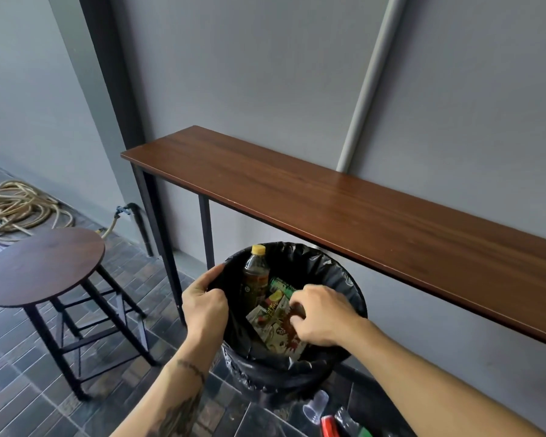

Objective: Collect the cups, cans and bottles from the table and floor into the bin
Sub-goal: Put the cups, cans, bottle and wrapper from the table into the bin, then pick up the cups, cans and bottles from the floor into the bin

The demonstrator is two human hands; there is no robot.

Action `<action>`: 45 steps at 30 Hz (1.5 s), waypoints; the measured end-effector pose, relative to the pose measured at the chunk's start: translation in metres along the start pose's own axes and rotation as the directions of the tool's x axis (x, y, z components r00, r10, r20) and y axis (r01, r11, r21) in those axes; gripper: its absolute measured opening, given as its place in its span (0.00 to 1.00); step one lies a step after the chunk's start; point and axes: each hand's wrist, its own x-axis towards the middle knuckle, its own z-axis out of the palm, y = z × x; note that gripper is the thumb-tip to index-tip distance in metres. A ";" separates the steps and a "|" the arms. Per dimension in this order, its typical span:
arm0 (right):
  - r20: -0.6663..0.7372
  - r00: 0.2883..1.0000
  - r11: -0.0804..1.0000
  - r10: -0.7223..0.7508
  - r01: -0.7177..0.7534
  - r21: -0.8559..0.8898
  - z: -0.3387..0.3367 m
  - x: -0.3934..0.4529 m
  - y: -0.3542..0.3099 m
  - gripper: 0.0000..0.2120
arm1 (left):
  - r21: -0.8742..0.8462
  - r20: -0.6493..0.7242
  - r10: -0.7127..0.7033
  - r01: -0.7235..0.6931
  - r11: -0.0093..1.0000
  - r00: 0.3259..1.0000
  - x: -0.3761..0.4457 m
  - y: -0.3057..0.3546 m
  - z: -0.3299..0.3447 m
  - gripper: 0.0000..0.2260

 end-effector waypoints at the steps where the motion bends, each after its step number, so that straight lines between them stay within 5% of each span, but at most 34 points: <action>1: -0.056 0.998 1.000 0.011 -0.011 -0.001 0.001 0.000 0.005 0.22 | 0.001 0.004 -0.004 0.004 1.000 1.000 -0.001 -0.003 -0.003 0.30; 6: -0.206 0.972 0.990 0.116 -0.130 -0.053 0.015 -0.011 0.030 0.27 | 0.041 0.017 -0.002 0.001 0.999 1.000 -0.012 -0.014 -0.017 0.29; 14: 0.022 0.920 0.892 0.392 -0.386 0.234 0.053 -0.045 0.057 0.34 | 0.121 -0.001 -0.015 0.015 0.993 1.000 -0.052 -0.028 -0.023 0.31; 28: 0.164 0.876 0.799 0.453 -0.480 0.362 0.115 -0.129 0.134 0.33 | 0.391 -0.033 -0.004 0.017 0.920 0.999 -0.154 -0.109 -0.007 0.33; 35: 0.163 0.869 0.818 0.468 -0.496 0.291 0.214 -0.144 0.157 0.31 | 0.756 0.040 0.087 -0.087 0.649 0.995 -0.172 -0.226 -0.018 0.32; 45: 0.234 0.858 0.796 0.457 -0.512 0.324 0.395 -0.076 0.163 0.32 | 0.903 0.089 0.011 -0.085 0.422 0.996 -0.094 -0.405 -0.059 0.30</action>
